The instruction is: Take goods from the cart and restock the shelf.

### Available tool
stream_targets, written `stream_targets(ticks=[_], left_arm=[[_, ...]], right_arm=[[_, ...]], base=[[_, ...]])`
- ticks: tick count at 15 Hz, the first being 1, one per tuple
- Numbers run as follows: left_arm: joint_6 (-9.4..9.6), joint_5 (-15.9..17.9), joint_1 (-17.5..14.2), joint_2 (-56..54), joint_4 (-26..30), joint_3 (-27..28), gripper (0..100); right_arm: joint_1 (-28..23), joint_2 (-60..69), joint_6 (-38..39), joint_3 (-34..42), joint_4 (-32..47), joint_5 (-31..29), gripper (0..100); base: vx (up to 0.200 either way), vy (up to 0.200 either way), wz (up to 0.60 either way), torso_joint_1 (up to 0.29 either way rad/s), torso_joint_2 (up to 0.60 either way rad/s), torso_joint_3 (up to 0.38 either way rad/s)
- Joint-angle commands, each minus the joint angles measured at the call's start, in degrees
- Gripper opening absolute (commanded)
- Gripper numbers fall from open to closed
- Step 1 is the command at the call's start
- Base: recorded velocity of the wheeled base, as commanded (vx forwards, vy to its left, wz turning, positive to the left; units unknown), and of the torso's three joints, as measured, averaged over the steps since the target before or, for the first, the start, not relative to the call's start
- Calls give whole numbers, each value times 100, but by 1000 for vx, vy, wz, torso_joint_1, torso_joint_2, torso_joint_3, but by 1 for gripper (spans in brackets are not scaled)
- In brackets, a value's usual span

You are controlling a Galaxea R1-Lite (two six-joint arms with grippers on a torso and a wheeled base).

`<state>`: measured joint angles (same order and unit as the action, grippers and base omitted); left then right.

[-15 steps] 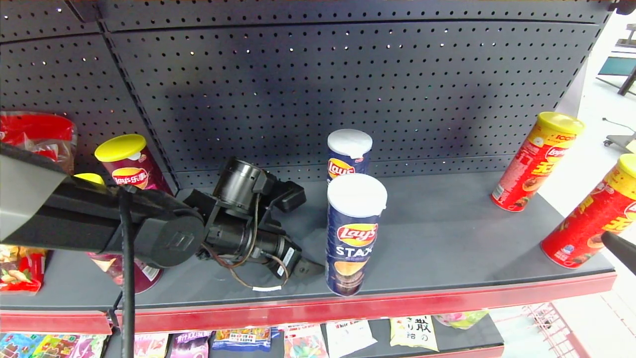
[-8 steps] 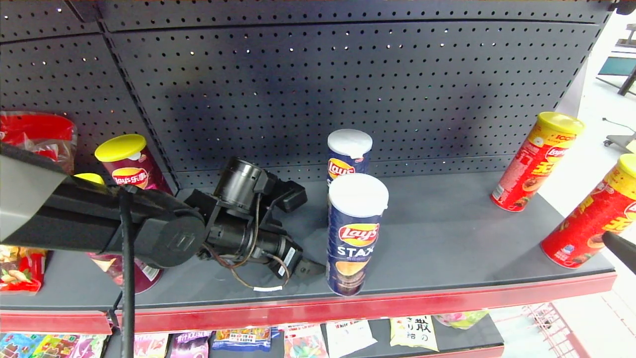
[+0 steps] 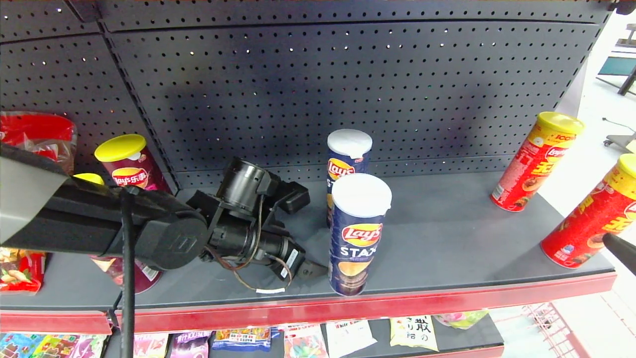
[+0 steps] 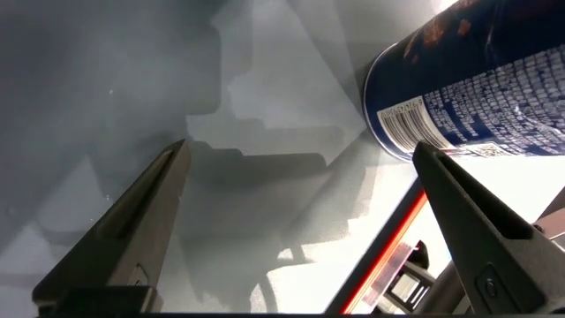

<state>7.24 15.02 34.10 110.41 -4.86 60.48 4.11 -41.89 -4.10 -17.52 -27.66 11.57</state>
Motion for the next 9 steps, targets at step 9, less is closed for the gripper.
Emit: stream_targets(ticks=[9], left_arm=[[5, -403, -553, -4177, 91, -2207, 100]], right_arm=[[11, 515, -21, 820, -3, 30, 100]], base=[[0, 0, 0, 0, 0, 0]])
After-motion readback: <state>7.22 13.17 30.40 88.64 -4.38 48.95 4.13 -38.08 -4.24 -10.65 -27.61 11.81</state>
